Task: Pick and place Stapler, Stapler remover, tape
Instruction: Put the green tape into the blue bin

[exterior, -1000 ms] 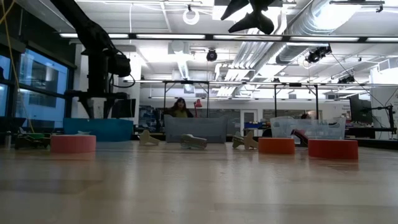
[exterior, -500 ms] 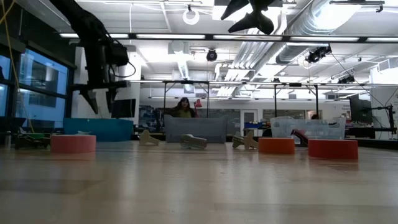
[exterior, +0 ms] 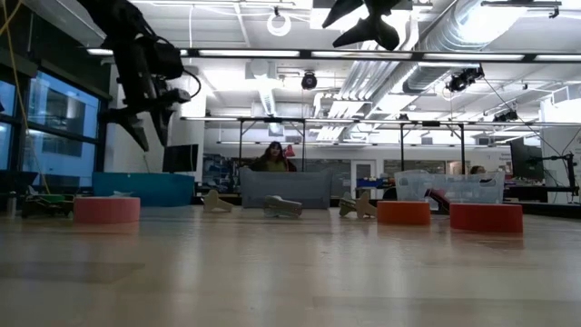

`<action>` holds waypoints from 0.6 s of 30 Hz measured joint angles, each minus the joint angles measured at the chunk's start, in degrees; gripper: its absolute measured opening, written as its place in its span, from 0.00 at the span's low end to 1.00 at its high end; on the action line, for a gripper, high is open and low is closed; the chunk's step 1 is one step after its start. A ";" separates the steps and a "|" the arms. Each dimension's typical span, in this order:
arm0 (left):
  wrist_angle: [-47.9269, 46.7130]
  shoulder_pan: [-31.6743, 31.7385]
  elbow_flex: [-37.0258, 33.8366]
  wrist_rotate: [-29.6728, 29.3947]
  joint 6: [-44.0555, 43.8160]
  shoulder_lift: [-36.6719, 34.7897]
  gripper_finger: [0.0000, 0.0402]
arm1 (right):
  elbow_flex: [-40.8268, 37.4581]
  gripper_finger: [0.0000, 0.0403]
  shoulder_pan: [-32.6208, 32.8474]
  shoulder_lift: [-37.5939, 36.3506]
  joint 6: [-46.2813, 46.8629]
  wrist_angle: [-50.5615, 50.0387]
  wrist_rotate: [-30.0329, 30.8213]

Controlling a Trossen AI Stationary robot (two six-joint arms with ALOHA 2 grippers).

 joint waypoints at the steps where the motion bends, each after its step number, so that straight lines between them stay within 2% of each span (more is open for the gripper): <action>1: -0.98 -1.11 0.00 0.00 0.43 -0.19 0.48 | 0.00 0.52 0.00 0.00 0.00 0.01 -0.13; 7: -7.22 -9.94 0.00 -0.44 2.08 -0.23 0.48 | 0.00 0.52 0.01 0.00 -0.42 -0.01 -0.84; 14: -14.40 -17.73 0.00 -2.03 -11.45 -0.23 0.48 | -0.06 0.52 0.00 0.00 -0.42 -0.03 -0.88; 18: -14.43 -21.61 -0.79 -2.84 -16.86 -0.23 0.48 | -0.07 0.52 0.02 0.00 -0.42 -0.03 -1.10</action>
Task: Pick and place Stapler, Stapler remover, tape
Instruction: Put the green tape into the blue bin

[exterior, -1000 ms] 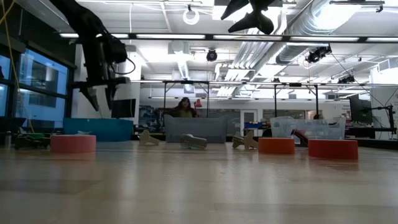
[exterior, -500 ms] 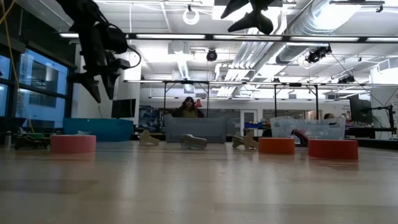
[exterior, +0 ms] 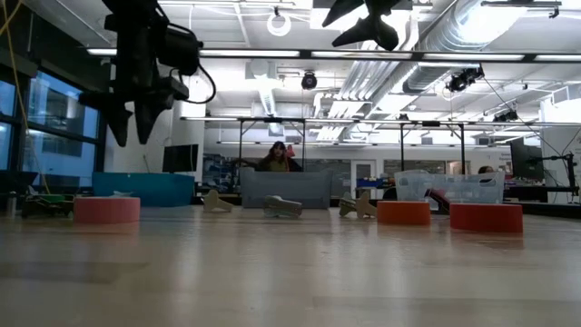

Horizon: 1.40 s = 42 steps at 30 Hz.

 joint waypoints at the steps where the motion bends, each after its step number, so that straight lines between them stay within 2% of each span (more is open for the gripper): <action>1: -0.15 -0.89 -0.46 0.00 -1.31 0.02 0.48 | 0.00 0.52 0.00 0.00 0.00 0.00 0.01; 10: -0.46 -9.65 -8.31 -0.43 -13.88 0.04 0.48 | 0.00 0.52 -0.01 0.00 -0.50 -0.02 -1.68; 22: 5.77 -18.05 -14.75 -1.92 -26.66 0.02 0.48 | 0.00 0.52 -0.01 0.00 -2.16 -0.18 -2.87; 33: 13.12 -18.49 -19.45 -1.12 -28.88 0.02 0.48 | 0.00 0.52 -0.02 0.00 -2.62 -0.33 -2.85; 42: 13.69 -18.49 -21.66 -1.84 -29.87 0.02 0.48 | 0.00 0.52 0.01 0.00 -2.61 -0.35 -2.86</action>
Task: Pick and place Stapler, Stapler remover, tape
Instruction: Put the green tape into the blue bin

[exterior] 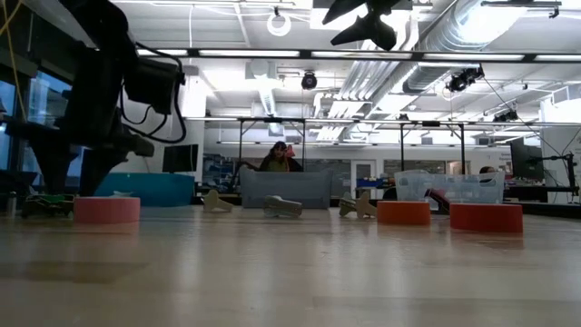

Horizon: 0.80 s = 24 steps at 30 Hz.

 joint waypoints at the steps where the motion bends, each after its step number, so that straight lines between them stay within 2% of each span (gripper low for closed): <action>1: 0.83 0.00 -0.37 0.20 0.00 0.00 0.48 | 0.00 0.52 0.00 0.00 -0.01 0.00 0.00; 6: 3.75 0.00 -1.41 0.36 0.00 0.00 0.48 | 0.00 0.52 -0.01 0.00 0.01 0.00 0.01; 9: 3.52 0.00 -1.50 0.00 0.02 0.00 0.44 | 0.02 0.52 0.00 0.00 0.01 0.00 0.01; 20: 3.52 0.00 -1.48 -0.52 1.22 0.00 0.14 | 0.09 0.52 0.00 0.00 0.62 0.00 0.46; 24: 3.53 0.00 -1.44 -0.37 2.38 0.00 0.09 | 0.09 0.52 0.00 0.00 0.64 0.00 0.45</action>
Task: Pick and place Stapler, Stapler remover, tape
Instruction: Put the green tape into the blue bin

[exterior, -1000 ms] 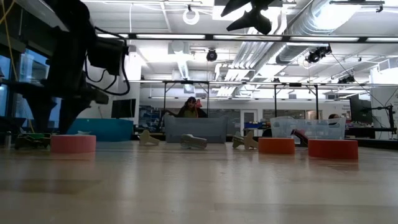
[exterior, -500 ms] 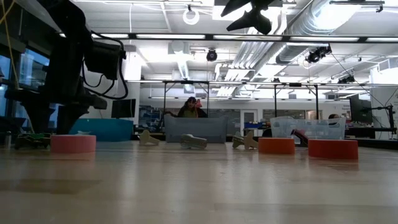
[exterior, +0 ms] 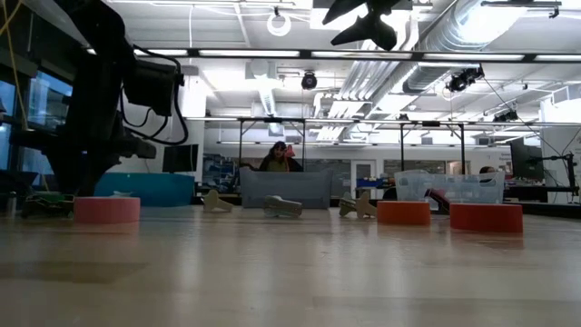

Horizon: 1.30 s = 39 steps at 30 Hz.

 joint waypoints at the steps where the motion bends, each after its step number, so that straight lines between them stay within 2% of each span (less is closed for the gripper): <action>1: 0.01 0.02 0.00 0.26 0.42 0.00 0.09 | 0.00 0.52 0.00 0.00 0.00 0.00 0.00; 9: -0.10 0.00 2.81 1.76 2.85 0.02 0.09 | 0.00 0.52 0.00 0.00 0.00 0.00 0.02; 17: -0.55 0.06 11.46 -4.34 6.96 0.02 0.09 | 0.00 0.52 0.00 0.00 0.46 0.02 0.04; 24: -5.16 0.58 18.31 -12.70 9.21 0.02 0.09 | 0.00 0.52 -0.02 0.00 0.98 0.02 0.70; 31: -6.36 6.53 22.44 -13.21 15.43 0.02 0.09 | 0.00 0.52 -0.01 0.00 1.11 0.03 0.69; 39: -5.46 17.33 23.43 -13.01 22.56 0.00 0.09 | 0.00 0.52 0.00 0.00 1.51 0.04 1.20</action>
